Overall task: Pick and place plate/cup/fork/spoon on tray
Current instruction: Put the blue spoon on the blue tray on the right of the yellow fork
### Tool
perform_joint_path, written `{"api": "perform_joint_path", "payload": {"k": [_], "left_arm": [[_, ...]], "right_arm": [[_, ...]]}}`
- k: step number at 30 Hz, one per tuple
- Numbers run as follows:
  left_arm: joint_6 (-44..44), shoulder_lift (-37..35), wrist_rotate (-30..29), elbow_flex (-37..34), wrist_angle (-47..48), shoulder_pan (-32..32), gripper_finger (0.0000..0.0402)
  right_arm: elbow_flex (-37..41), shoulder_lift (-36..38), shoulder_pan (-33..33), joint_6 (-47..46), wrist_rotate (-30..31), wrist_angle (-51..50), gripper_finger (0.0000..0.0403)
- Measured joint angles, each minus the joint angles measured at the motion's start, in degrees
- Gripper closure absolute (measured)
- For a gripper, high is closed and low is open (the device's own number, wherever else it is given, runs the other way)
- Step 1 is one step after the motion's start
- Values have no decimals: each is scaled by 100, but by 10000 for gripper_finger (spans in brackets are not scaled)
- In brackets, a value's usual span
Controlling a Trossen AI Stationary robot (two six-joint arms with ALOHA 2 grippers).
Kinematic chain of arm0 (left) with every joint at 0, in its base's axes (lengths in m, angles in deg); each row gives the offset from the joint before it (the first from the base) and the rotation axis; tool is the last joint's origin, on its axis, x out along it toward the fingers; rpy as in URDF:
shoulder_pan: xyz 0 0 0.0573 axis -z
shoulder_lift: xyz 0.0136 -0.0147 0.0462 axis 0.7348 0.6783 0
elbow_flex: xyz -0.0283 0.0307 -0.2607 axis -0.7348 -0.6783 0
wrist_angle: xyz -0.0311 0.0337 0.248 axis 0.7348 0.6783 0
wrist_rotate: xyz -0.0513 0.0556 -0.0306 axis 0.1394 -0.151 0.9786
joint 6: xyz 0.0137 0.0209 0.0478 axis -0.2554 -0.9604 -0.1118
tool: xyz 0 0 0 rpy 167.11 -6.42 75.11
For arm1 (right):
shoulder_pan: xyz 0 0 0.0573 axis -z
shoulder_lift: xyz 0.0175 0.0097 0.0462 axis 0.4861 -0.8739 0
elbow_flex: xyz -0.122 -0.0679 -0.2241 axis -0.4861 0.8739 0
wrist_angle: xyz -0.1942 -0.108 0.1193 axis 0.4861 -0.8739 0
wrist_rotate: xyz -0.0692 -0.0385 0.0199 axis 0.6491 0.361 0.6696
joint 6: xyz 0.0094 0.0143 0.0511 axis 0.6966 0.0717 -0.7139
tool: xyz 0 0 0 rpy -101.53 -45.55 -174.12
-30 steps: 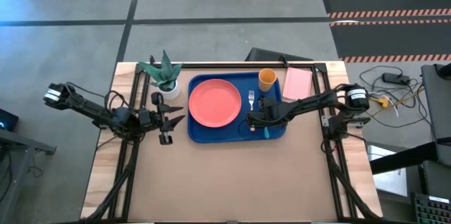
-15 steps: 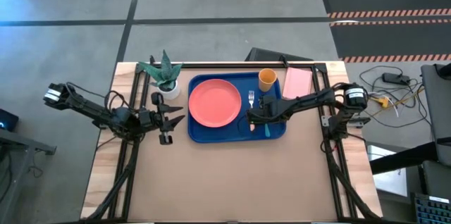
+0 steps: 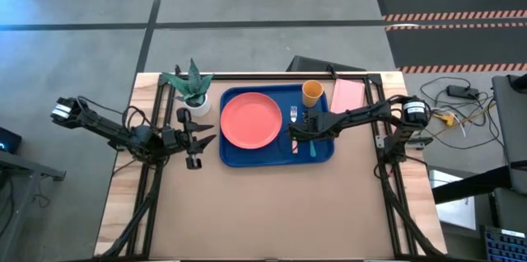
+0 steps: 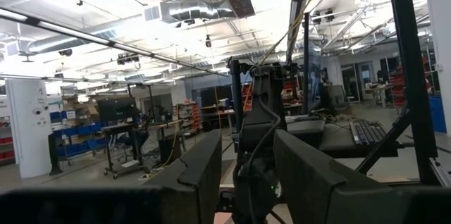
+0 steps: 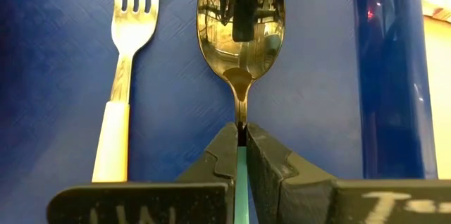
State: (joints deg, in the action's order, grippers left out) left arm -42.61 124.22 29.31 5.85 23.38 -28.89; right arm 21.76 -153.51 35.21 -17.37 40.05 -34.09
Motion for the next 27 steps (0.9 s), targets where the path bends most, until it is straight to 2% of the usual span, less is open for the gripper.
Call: {"api": "perform_joint_path", "payload": {"k": [19, 27], "left_arm": [[-2, -2, 2, -4, -1, 1, 288], [-2, 0, 0, -4, -1, -1, 288]], "right_arm": [[60, -6, 3, -12, 213, 243, 392], [68, -283, 17, 26, 280, 317, 392]]}}
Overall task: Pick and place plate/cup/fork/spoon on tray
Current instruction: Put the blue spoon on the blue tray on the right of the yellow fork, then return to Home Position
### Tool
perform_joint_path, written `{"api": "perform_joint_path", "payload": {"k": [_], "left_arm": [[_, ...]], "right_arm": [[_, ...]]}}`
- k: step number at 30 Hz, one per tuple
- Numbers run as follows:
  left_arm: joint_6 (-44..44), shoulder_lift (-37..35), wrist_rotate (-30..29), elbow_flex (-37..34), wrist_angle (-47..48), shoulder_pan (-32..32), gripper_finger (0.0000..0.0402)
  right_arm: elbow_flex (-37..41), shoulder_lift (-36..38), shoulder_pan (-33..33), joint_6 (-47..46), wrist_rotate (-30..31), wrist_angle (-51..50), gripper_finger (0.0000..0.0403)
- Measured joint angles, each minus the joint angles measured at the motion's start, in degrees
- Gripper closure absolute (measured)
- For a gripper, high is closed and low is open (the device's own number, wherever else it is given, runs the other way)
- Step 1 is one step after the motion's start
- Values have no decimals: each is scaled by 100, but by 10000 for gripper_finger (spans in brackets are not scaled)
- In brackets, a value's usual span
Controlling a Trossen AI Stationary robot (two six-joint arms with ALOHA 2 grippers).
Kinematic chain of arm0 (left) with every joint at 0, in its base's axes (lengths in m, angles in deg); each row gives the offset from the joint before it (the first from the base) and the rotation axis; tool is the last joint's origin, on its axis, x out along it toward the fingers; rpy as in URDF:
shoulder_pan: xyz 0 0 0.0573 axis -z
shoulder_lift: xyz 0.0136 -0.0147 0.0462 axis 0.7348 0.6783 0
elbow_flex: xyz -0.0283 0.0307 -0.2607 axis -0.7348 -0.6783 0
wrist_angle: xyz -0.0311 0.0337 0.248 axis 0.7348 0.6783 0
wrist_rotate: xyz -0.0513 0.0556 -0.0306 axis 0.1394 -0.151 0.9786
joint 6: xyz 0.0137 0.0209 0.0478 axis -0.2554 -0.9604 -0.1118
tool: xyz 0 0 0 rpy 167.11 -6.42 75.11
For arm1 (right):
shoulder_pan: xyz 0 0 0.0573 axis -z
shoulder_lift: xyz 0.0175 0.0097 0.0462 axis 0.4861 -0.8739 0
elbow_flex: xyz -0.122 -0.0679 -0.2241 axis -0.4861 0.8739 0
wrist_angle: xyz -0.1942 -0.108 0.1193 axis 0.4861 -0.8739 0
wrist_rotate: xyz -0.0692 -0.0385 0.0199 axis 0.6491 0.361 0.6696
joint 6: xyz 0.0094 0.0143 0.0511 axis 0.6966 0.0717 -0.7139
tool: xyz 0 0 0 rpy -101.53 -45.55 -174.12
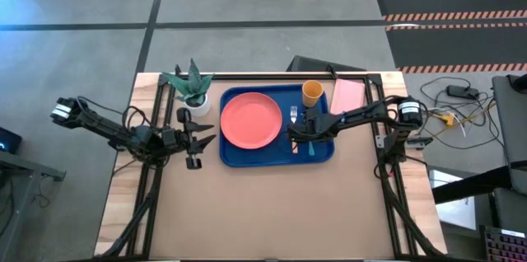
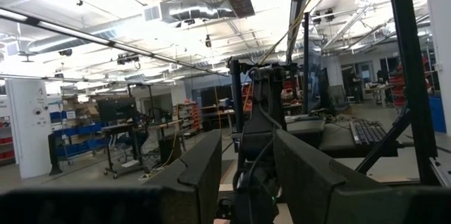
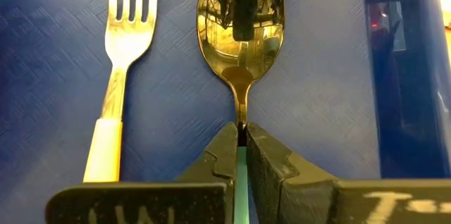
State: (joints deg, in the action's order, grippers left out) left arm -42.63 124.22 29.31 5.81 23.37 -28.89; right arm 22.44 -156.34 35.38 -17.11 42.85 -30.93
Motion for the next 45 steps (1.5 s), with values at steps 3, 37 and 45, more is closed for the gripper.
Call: {"api": "perform_joint_path", "payload": {"k": [3, 37, 45], "left_arm": [[0, 2, 0, 0, 0, 2, 288], [-2, 2, 0, 0, 0, 2, 288], [-2, 0, 2, 0, 0, 0, 288]], "right_arm": [[-4, -38, -1, -13, 12, 1, 392], [2, 41, 1, 129, 12, -71, 289], [2, 257, 1, 127, 15, -211, 275]]}}
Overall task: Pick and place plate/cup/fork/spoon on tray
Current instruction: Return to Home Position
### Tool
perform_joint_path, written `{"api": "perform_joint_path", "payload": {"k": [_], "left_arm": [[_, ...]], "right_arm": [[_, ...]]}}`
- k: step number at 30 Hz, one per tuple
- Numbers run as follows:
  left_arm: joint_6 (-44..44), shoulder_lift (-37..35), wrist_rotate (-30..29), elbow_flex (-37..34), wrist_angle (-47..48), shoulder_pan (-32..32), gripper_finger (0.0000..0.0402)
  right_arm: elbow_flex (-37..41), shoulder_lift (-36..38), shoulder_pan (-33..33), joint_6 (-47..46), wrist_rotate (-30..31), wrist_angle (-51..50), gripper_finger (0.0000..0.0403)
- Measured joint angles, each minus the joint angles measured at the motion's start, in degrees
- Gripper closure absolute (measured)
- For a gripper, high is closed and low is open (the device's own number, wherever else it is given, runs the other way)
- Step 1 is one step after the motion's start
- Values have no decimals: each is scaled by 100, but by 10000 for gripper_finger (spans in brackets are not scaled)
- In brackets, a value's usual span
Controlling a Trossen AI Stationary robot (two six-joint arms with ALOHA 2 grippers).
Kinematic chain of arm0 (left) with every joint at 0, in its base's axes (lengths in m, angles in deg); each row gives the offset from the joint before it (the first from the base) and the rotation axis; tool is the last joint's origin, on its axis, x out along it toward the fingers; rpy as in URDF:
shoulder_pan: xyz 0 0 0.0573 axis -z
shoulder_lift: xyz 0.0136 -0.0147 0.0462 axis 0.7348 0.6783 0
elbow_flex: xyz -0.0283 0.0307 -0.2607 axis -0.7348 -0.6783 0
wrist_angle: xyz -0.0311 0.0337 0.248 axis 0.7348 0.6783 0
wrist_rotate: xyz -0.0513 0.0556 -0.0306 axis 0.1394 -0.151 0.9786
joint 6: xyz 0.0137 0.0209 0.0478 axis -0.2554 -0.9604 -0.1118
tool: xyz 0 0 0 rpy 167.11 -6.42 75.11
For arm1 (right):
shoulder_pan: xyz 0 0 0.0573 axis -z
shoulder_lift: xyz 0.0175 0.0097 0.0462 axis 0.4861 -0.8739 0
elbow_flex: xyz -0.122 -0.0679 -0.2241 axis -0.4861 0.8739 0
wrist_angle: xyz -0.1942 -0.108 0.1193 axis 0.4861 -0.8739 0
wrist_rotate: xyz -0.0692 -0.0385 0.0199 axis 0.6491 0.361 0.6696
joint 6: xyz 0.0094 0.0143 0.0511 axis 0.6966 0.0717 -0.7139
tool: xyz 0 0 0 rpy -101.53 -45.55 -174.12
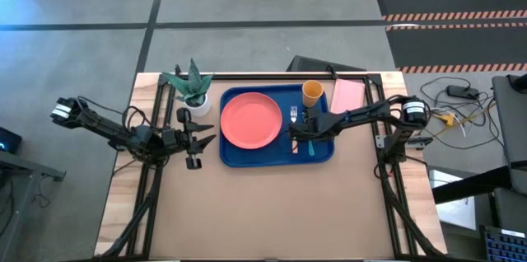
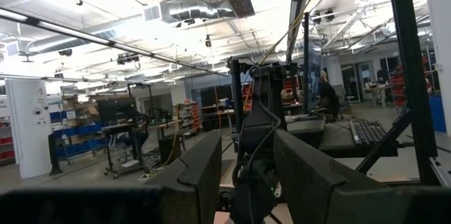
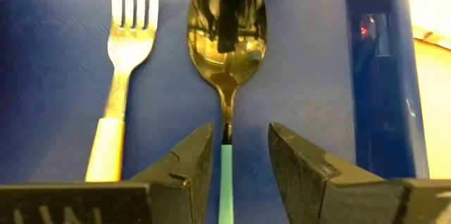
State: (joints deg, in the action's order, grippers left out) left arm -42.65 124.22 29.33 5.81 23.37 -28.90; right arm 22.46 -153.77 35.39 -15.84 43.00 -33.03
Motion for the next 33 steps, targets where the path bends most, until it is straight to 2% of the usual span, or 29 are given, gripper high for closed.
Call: {"api": "perform_joint_path", "payload": {"k": [9, 16, 21, 27, 33], "left_arm": [[0, 2, 0, 0, 0, 0, 288], [0, 0, -2, 0, -1, 1, 288], [-2, 0, 0, 0, 0, 0, 288], [-2, 3, -1, 15, -7, 0, 288], [0, 2, -1, 20, -5, 1, 288]], "right_arm": [[0, 313, -4, 167, -1, 20, 268], [0, 719, -4, 674, 4, 33, 277], [0, 938, -5, 1498, 0, 39, 291], [-2, 931, -144, 2834, 2, 52, 331], [-1, 911, -308, 3480, 72, 227, 359]]}}
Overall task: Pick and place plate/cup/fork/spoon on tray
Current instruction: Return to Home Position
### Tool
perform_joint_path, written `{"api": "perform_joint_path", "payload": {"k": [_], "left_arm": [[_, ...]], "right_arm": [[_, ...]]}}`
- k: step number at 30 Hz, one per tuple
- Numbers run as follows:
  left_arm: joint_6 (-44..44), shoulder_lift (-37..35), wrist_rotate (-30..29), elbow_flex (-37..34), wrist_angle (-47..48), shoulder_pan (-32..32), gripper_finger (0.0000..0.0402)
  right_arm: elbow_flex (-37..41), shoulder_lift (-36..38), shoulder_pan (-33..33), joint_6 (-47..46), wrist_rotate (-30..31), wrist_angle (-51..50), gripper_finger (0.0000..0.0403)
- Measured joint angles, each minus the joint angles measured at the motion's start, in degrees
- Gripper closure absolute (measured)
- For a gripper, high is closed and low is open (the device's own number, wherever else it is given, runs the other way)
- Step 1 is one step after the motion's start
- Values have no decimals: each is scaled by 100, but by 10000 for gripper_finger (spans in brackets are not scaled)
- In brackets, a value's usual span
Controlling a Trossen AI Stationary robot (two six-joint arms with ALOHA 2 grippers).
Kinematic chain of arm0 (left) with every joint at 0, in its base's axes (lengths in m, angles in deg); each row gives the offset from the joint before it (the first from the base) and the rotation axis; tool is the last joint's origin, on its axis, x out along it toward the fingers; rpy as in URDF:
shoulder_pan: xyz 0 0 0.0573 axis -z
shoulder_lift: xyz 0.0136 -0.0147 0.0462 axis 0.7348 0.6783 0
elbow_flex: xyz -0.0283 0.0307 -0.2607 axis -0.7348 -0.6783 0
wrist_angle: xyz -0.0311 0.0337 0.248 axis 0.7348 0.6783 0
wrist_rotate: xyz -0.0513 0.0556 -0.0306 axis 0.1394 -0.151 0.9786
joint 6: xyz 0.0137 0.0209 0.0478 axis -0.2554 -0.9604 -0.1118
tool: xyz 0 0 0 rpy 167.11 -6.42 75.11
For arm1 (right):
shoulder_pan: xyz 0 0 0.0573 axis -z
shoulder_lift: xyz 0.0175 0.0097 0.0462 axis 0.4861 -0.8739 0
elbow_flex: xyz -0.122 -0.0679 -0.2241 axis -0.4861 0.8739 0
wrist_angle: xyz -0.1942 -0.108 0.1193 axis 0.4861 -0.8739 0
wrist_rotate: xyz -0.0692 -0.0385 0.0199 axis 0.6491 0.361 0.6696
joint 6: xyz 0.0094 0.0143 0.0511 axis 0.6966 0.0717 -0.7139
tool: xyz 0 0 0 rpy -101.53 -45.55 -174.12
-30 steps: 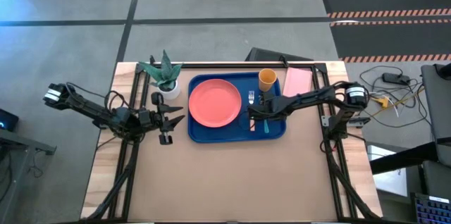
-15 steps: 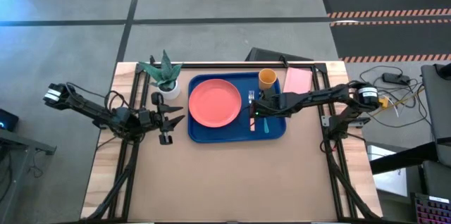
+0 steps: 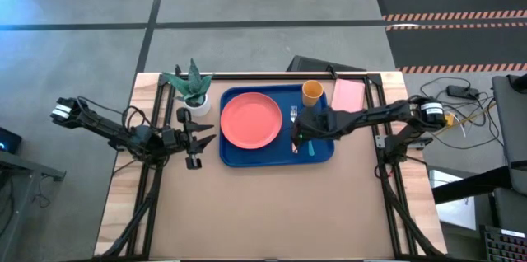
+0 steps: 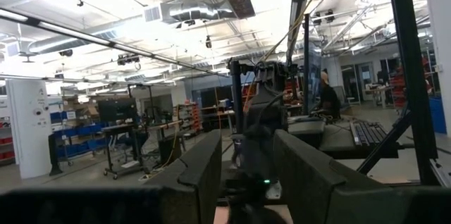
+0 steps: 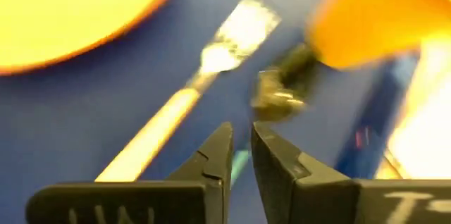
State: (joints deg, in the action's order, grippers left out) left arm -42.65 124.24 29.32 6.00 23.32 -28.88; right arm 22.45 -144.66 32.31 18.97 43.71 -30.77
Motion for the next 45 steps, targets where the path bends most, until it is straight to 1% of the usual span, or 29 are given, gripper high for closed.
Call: {"api": "perform_joint_path", "payload": {"k": [3, 4, 9, 12, 16, 20, 23, 25, 27, 29, 31, 33, 35, 38, 39, 41, 45], "left_arm": [[0, 11, -1, 0, 4, 1, 288], [0, 15, 1, 0, 6, 0, 288], [2, 11, -7, -8, 72, 0, 288], [68, 11, -12, -13, 149, 0, 288], [148, 4, -18, -15, 173, -1, 288], [160, -4, -6, -17, 602, -1, 288], [196, -17, 128, -16, 920, -1, 289], [286, -38, 487, 75, 1306, -1, 296], [317, -69, 1095, 191, 1701, 0, 310], [321, -109, 1722, 292, 2122, 1, 333], [334, -164, 2110, 357, 2544, 5, 365], [375, -284, 2332, 358, 2897, 3, 391], [446, -427, 2436, 348, 3158, 3, 395], [556, -684, 2443, 267, 3451, 1, 400], [588, -760, 2443, 246, 3500, -3, 400], [583, -871, 2443, 159, 3305, -6, 400], [359, -871, 2456, -191, 2351, -116, 401]], "right_arm": [[47, 2, -451, 1170, -40, 696, 361], [63, 32, -580, 1456, -153, 981, 361], [299, 469, -1005, 2947, -1069, 2642, 362], [611, 860, -1078, 3486, -1730, 3271, 362], [1250, 1482, -1047, 3891, -2260, 4158, 362], [2020, 2142, -981, 4005, -2947, 4904, 362], [2507, 2630, -949, 3951, -3122, 5221, 362], [2786, 2942, -962, 3931, -3195, 5289, 362], [3068, 3258, -959, 3929, -3213, 5337, 363], [3302, 3584, -953, 3929, -3231, 5434, 364], [3516, 3897, -959, 3934, -3270, 5549, 364], [3718, 4199, -960, 3956, -3280, 5586, 365], [3924, 4501, -956, 3959, -3272, 5583, 365], [4209, 4955, -956, 3962, -3272, 5594, 365], [4302, 5101, -956, 3965, -3272, 5590, 365], [4474, 5384, -956, 3988, -3272, 5595, 365], [4749, 5894, -956, 4115, -3274, 5679, 365]]}}
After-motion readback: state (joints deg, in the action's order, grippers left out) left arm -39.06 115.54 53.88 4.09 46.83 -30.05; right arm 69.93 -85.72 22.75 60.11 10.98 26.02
